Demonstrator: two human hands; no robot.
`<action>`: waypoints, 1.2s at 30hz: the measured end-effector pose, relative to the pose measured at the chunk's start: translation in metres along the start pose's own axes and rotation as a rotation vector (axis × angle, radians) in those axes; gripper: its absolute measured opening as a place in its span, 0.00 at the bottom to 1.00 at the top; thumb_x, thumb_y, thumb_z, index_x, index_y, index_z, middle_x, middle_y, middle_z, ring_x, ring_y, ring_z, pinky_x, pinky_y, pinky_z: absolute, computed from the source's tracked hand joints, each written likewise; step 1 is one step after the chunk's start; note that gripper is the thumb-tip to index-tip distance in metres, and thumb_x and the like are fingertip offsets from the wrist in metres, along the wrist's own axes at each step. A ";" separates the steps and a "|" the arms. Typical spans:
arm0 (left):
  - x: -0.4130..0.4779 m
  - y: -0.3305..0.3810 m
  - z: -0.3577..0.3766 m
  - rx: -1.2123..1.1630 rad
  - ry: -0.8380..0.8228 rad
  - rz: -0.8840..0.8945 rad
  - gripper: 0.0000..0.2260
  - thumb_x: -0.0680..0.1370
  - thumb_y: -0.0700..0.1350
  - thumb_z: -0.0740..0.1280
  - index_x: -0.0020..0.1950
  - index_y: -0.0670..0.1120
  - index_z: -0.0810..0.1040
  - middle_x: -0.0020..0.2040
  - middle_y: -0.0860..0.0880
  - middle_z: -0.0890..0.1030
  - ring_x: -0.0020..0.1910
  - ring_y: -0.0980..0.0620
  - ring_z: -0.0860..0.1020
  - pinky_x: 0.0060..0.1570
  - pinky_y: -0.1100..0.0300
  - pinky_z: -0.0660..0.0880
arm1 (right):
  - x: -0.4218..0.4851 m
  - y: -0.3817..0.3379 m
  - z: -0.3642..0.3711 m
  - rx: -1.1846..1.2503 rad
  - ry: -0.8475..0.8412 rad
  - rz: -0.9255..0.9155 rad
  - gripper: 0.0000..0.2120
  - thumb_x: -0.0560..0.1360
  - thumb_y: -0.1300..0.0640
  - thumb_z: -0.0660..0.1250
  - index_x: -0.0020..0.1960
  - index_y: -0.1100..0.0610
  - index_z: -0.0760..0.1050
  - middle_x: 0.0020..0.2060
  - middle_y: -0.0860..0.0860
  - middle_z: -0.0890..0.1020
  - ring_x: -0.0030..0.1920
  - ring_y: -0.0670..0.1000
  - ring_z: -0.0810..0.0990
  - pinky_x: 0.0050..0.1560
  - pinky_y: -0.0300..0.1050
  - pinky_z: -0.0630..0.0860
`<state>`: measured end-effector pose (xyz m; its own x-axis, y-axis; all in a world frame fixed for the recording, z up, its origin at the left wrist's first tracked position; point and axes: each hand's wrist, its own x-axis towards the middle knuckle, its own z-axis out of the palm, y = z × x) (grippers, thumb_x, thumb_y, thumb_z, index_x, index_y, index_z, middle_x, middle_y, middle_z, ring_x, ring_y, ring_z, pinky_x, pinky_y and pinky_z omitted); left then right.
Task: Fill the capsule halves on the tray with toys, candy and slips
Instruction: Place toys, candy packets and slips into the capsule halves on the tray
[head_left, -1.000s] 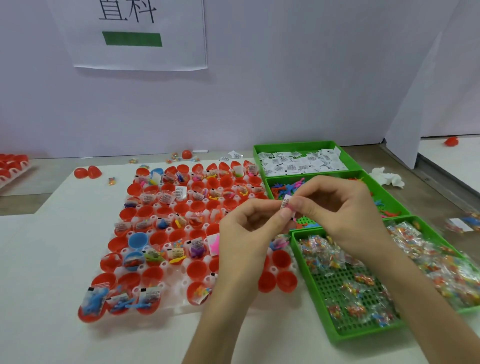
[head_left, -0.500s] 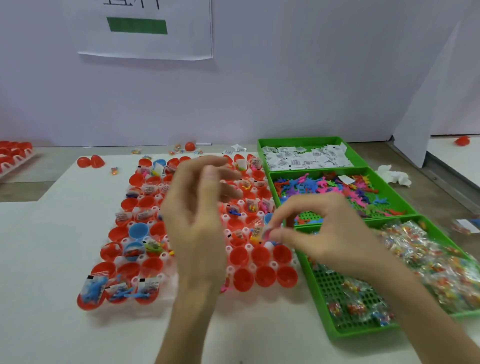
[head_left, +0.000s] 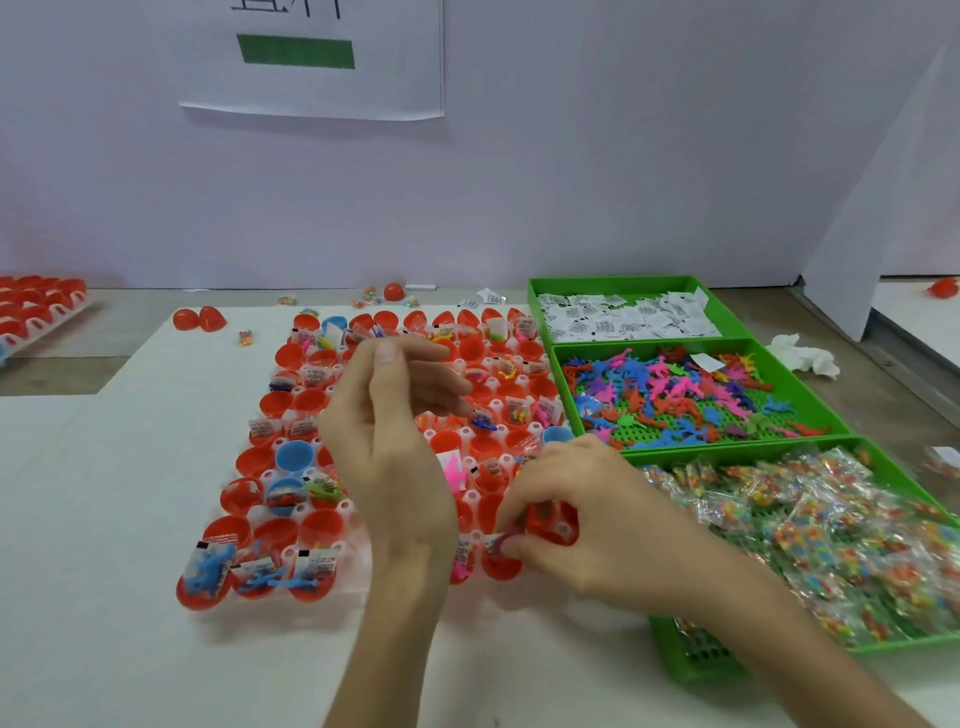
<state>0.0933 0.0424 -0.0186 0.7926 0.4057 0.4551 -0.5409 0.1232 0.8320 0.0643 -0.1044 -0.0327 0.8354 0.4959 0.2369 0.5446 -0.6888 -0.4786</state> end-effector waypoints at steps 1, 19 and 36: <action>0.000 0.000 0.000 0.001 -0.004 -0.002 0.16 0.82 0.44 0.55 0.42 0.48 0.79 0.32 0.50 0.81 0.33 0.50 0.79 0.32 0.61 0.77 | 0.000 0.001 0.001 0.001 -0.006 0.001 0.03 0.71 0.51 0.74 0.45 0.45 0.83 0.36 0.30 0.75 0.44 0.33 0.72 0.56 0.29 0.58; -0.011 0.027 -0.053 1.023 -1.056 0.093 0.22 0.74 0.48 0.67 0.58 0.67 0.61 0.52 0.67 0.76 0.56 0.64 0.68 0.56 0.68 0.58 | -0.001 -0.002 -0.005 0.193 0.031 0.013 0.09 0.67 0.58 0.77 0.40 0.48 0.78 0.35 0.39 0.80 0.39 0.43 0.79 0.39 0.30 0.69; -0.020 0.001 -0.048 1.077 -1.024 0.111 0.29 0.72 0.55 0.70 0.67 0.67 0.57 0.51 0.67 0.79 0.58 0.64 0.73 0.63 0.63 0.46 | 0.000 -0.004 0.002 0.053 -0.017 0.005 0.06 0.68 0.57 0.75 0.41 0.46 0.81 0.39 0.40 0.82 0.46 0.44 0.77 0.60 0.46 0.65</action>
<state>0.0633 0.0778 -0.0416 0.8582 -0.4845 0.1697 -0.5093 -0.7620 0.4001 0.0617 -0.1009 -0.0326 0.8367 0.5014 0.2201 0.5350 -0.6627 -0.5241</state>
